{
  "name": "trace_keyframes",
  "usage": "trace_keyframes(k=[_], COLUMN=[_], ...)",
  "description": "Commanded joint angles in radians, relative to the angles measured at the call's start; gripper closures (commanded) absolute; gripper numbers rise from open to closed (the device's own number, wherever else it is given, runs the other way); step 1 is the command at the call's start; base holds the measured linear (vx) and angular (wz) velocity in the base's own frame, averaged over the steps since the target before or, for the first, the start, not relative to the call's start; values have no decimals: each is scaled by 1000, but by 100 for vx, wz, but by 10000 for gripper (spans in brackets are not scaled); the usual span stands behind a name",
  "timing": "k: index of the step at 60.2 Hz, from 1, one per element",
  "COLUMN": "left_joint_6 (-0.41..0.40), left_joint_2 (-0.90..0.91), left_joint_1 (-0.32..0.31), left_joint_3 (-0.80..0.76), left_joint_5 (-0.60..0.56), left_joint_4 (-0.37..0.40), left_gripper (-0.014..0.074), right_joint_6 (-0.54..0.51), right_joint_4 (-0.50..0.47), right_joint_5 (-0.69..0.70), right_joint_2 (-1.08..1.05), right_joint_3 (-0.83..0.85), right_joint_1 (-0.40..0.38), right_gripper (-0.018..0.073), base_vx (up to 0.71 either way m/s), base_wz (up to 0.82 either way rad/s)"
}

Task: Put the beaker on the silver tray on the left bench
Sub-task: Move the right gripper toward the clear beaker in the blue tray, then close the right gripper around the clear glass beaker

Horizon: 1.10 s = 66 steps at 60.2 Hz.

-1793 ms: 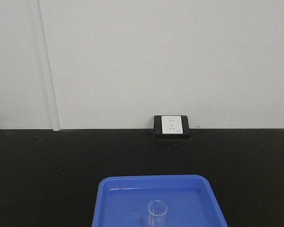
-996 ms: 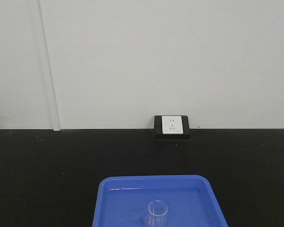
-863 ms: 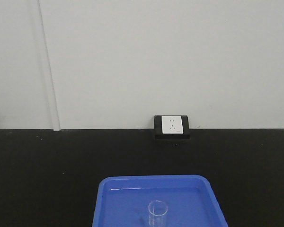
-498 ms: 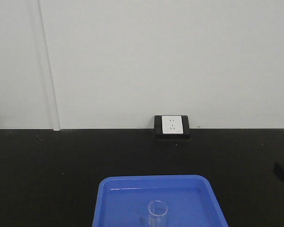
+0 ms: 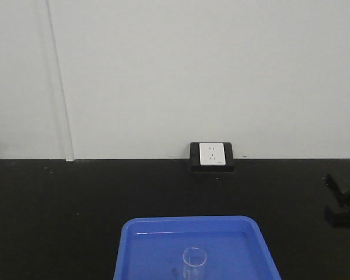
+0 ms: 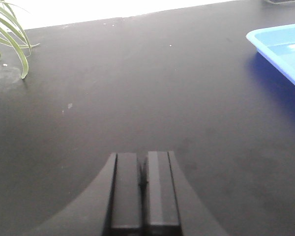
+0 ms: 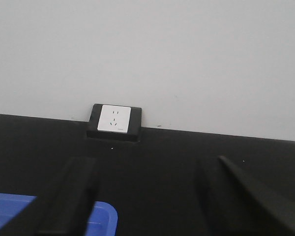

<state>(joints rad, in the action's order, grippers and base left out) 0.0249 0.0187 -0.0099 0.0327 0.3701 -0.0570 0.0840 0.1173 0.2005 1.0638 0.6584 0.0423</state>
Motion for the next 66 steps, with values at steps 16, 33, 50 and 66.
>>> trace_keyframes(k=[16, 33, 50, 66], left_joint_6=[-2, -2, -2, -2], left_joint_2=[7, 7, 7, 7], left_joint_1=[-6, -6, -6, -6], left_joint_3=[20, 20, 20, 20], left_joint_5=[-75, -75, -75, -75], left_joint_4=[3, 3, 3, 3], left_gripper=[595, 595, 595, 595], right_joint_6=[126, 126, 126, 206], right_joint_4=[51, 191, 195, 256], right_joint_5=[93, 247, 455, 606], right_joint_2=[78, 479, 714, 863], right_joint_3=[37, 37, 43, 113], right_joint_1=[65, 246, 305, 305], right_gripper=[-153, -86, -43, -34], base_vx=[0, 0, 0, 0], base_wz=[0, 0, 0, 0])
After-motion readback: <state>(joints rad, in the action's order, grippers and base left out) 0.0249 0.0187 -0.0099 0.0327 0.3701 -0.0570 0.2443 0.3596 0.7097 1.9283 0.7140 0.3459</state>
